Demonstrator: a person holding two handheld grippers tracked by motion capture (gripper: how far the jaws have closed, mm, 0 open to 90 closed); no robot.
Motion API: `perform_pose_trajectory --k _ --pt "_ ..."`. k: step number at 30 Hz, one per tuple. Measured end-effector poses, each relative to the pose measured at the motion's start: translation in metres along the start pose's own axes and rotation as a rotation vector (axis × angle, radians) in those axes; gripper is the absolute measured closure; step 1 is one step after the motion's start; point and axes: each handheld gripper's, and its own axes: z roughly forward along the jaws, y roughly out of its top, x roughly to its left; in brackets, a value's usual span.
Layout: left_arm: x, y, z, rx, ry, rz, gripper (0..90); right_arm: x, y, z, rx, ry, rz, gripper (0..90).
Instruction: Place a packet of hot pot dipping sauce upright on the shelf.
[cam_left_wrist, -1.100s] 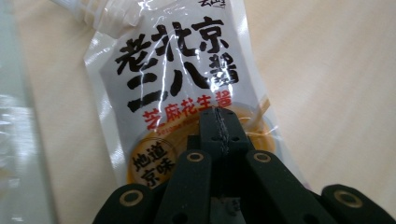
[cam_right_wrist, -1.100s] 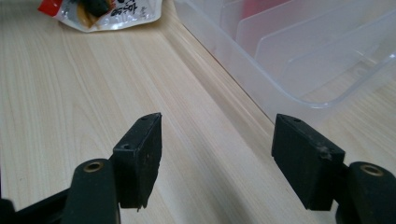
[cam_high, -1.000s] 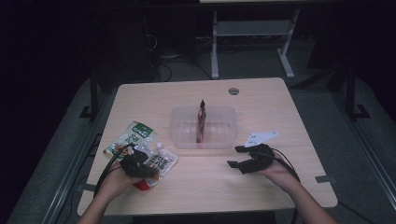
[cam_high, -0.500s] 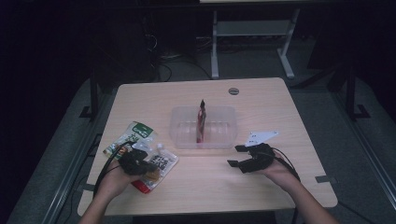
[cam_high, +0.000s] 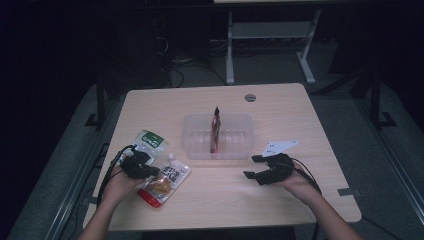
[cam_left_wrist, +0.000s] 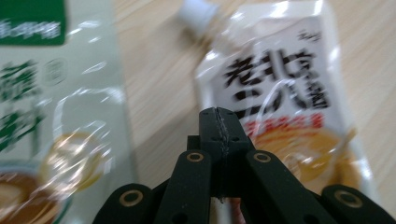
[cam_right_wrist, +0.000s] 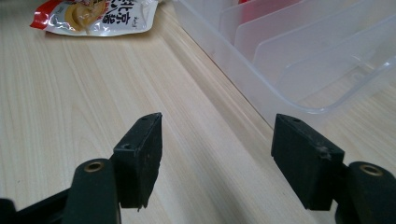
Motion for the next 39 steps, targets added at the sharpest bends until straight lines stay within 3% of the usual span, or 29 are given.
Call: perform_pose_trajectory --k 14,17,21,24,29,36,39 --pt "-0.031 0.012 0.010 -0.004 -0.143 0.122 90.0 0.000 0.000 0.000 -0.001 -0.002 -0.003 33.2" --pt "-0.034 0.011 0.004 -0.012 -0.141 0.133 90.0 0.000 0.000 0.000 -0.001 -0.002 -0.004 33.2" --pt "-0.035 0.001 -0.009 -0.023 -0.136 0.114 90.0 0.000 0.000 -0.001 -0.004 -0.002 -0.004 33.3" --pt "-0.035 -0.007 -0.013 0.009 -0.144 0.109 90.0 0.000 0.000 -0.002 -0.002 -0.004 0.001 33.2" --pt "-0.039 -0.008 -0.004 0.049 -0.155 0.115 90.0 0.001 0.001 -0.001 -0.002 -0.003 0.005 33.2" --pt "-0.046 -0.002 0.006 0.083 -0.133 0.153 90.0 0.001 0.001 0.001 0.002 0.000 0.001 33.2" --pt "-0.049 0.001 0.009 0.071 -0.145 0.152 90.0 0.002 0.001 0.001 0.005 0.002 0.000 33.2"
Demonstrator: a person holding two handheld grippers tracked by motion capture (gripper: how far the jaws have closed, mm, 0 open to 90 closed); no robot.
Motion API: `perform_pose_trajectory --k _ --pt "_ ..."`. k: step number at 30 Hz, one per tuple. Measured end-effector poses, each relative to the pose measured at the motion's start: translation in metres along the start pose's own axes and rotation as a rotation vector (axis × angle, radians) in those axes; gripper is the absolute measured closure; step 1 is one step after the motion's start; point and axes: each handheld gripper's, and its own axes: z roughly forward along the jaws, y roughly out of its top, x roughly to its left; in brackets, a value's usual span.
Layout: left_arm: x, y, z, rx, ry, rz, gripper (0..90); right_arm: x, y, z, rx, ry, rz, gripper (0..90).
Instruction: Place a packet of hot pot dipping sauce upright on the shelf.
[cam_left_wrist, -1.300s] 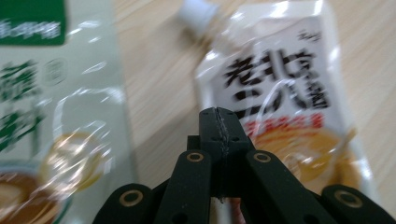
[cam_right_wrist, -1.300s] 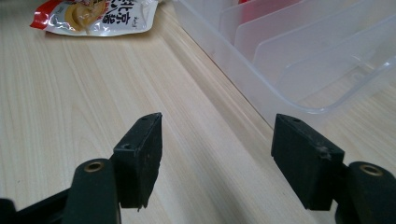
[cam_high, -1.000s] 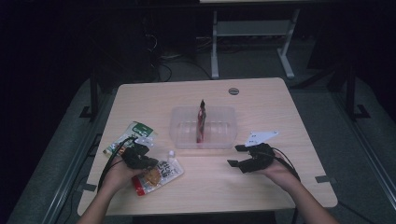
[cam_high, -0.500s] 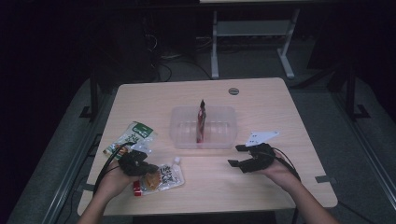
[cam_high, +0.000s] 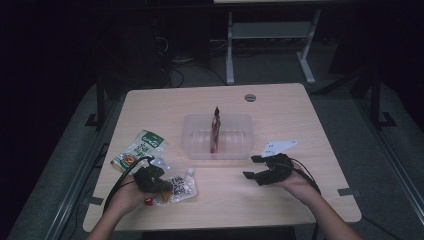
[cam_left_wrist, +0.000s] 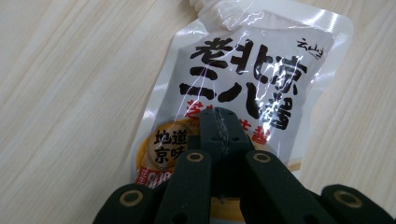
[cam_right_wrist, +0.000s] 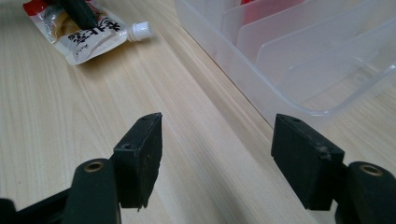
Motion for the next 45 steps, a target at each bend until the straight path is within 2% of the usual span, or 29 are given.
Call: perform_pose_trajectory --k 7,10,14,15,19,22,25,27,28,29,34,39,45 --pt "-0.012 0.020 0.013 -0.007 -0.016 0.029 90.0 0.001 0.000 0.001 0.002 0.014 0.000 33.0" --pt "-0.016 0.028 0.019 -0.017 -0.018 0.024 90.0 0.001 0.000 0.002 0.011 0.036 0.017 32.1" --pt "-0.022 0.039 0.026 -0.021 -0.007 0.040 90.0 0.003 0.000 0.004 0.027 0.051 0.028 31.9" --pt "-0.024 0.041 0.028 -0.036 -0.011 0.026 90.0 0.004 0.000 0.005 0.030 0.056 0.026 31.9" --pt "-0.027 0.050 0.033 -0.037 -0.027 0.033 90.0 0.007 0.000 0.010 0.046 0.099 0.043 31.9" --pt "-0.032 0.057 0.040 -0.057 -0.034 0.021 90.0 0.009 0.000 0.015 0.063 0.128 0.043 31.2" --pt "-0.036 0.065 0.045 -0.062 -0.047 0.030 90.0 0.012 -0.001 0.021 0.085 0.146 0.035 30.7" --pt "-0.038 0.070 0.049 -0.064 -0.051 0.036 90.0 0.013 -0.001 0.025 0.095 0.159 0.041 30.1" --pt "-0.039 0.073 0.050 -0.067 -0.051 0.039 90.0 0.013 -0.002 0.027 0.104 0.174 0.063 30.0" --pt "-0.040 0.074 0.052 -0.071 -0.052 0.038 90.0 0.013 -0.002 0.029 0.112 0.174 0.058 29.9" --pt "-0.041 0.076 0.053 -0.076 -0.053 0.048 90.0 0.013 -0.002 0.037 0.134 0.191 0.080 30.0" --pt "-0.040 0.076 0.053 -0.082 -0.057 0.046 90.0 0.015 -0.002 0.048 0.167 0.228 0.100 30.3" --pt "-0.040 0.075 0.053 -0.084 -0.059 0.045 90.0 0.018 0.002 0.060 0.179 0.269 0.115 30.6"
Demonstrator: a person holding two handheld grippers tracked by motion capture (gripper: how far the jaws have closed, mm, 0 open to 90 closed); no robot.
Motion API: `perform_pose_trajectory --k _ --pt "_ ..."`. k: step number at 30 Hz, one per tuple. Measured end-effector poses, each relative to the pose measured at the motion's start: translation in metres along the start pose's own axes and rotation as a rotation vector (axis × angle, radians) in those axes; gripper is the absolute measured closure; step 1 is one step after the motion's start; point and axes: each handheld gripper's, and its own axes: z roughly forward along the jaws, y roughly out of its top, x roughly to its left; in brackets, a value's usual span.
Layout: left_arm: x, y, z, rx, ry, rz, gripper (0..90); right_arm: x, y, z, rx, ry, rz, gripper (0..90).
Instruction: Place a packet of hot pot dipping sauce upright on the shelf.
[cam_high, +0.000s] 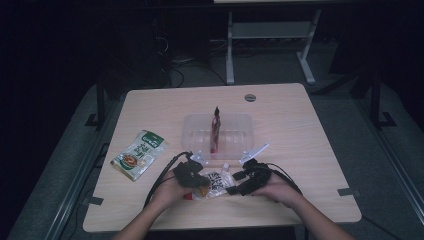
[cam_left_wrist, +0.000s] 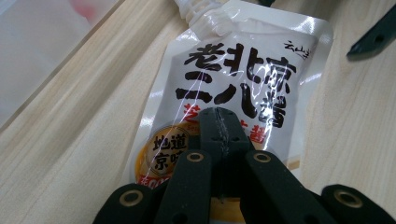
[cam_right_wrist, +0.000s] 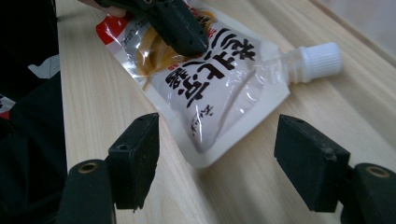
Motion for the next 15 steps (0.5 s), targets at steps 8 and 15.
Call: perform_pose_trajectory --k 8,15 --pt "0.001 -0.001 -0.001 0.002 -0.004 -0.001 90.0 0.003 0.004 0.010 0.000 0.037 0.015 32.5" --pt "0.001 -0.002 0.000 -0.011 -0.006 -0.013 90.0 0.006 0.009 0.019 -0.005 0.055 0.015 43.1"
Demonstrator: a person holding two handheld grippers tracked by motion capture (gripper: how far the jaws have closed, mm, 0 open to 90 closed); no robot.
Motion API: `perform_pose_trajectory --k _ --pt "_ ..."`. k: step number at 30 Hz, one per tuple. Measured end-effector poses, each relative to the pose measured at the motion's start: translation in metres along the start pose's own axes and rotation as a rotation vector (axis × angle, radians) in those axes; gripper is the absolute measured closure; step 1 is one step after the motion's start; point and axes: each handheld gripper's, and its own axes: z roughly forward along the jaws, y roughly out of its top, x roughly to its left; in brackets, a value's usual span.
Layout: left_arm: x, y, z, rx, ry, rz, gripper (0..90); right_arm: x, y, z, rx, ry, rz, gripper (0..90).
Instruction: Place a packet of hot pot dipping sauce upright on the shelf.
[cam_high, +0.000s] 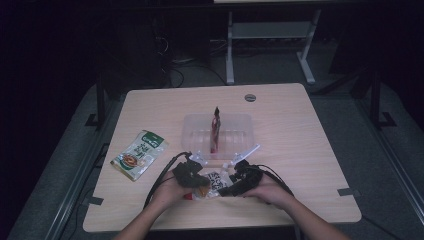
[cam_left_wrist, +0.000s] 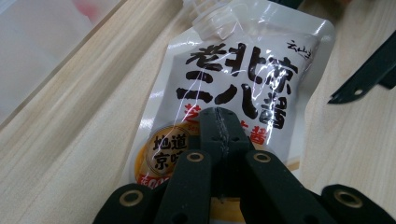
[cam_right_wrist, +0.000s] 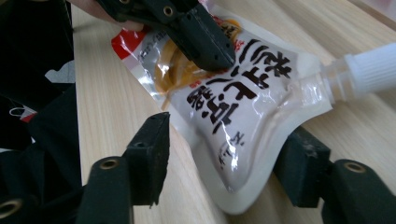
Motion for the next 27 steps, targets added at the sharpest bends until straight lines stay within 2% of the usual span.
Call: perform_pose_trajectory --k 2,4,7,10,11,14,17,19,21,25,26,27 --pt "0.000 0.000 0.000 0.003 0.000 0.005 90.0 -0.001 0.001 0.001 0.001 -0.004 0.001 47.9" --pt "0.000 -0.001 0.000 -0.003 -0.002 0.003 90.0 -0.002 0.002 0.001 0.005 -0.002 0.027 53.9" --pt "0.000 -0.001 0.000 -0.007 -0.001 -0.002 90.0 -0.008 0.004 0.001 0.013 0.020 0.046 60.4" --pt "-0.001 -0.001 0.000 -0.007 0.001 -0.002 90.0 -0.012 0.009 0.003 0.035 0.037 0.036 66.5" --pt "0.000 -0.001 0.000 -0.008 0.001 -0.002 90.0 -0.012 0.010 0.005 0.037 0.046 0.052 69.0" --pt "0.000 -0.002 -0.001 -0.014 -0.002 -0.003 90.0 -0.012 0.010 0.005 0.044 0.039 0.026 74.4" --pt "0.001 -0.002 -0.004 -0.016 -0.006 0.014 90.0 -0.008 0.010 0.005 0.039 0.031 -0.030 80.1" --pt "0.000 -0.003 -0.006 -0.035 -0.015 0.010 90.0 -0.005 0.011 0.004 0.026 0.021 -0.071 84.8" --pt "-0.001 -0.003 -0.010 -0.046 -0.019 0.026 90.0 -0.002 0.012 0.001 0.022 0.013 -0.087 88.1" --pt "-0.001 -0.005 -0.020 -0.055 -0.004 0.059 90.0 0.003 0.013 -0.006 -0.002 0.019 -0.128 89.2" --pt "-0.001 -0.006 -0.023 -0.065 -0.004 0.049 90.0 0.004 0.013 -0.008 -0.004 0.019 -0.133 89.2" --pt "0.000 -0.007 -0.027 -0.065 0.003 0.058 90.0 0.005 0.014 -0.010 -0.006 0.012 -0.144 89.3"
